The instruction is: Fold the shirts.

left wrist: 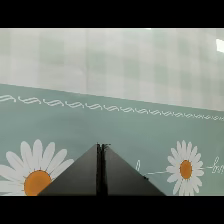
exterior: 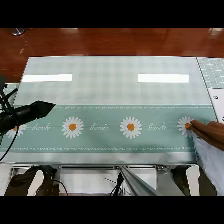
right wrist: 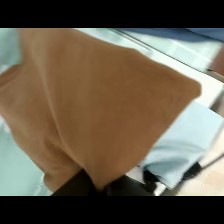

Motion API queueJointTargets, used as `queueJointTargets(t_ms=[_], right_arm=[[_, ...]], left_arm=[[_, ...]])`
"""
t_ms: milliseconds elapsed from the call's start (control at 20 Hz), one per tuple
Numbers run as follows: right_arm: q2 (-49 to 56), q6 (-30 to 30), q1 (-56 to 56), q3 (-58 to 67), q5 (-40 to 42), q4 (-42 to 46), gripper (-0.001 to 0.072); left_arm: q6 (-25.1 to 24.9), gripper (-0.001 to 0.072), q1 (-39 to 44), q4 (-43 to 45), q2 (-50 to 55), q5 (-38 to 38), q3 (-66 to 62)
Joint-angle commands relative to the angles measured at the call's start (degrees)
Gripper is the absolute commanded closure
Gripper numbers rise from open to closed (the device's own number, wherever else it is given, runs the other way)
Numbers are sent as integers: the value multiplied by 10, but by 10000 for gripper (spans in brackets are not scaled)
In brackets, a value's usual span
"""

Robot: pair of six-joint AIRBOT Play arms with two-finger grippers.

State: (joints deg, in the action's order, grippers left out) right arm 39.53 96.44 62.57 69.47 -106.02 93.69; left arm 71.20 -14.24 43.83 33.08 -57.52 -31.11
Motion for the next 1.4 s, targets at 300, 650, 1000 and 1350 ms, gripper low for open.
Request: queueJointTargets(t_ms=[300,650,1000,1350], right_arm=[[0,0,-21,-61,53,-64,205],[82,-52,-346,-10,357,-371,687],[235,47,-760,-55,406,-36,687],[304,99,-766,-60,369,41,687]], left_arm=[[36,688,0,-89,0,85,-10],[-20,689,89,-138,163,22,-287],[145,688,314,284,271,24,-344],[232,686,303,374,299,15,-271]])
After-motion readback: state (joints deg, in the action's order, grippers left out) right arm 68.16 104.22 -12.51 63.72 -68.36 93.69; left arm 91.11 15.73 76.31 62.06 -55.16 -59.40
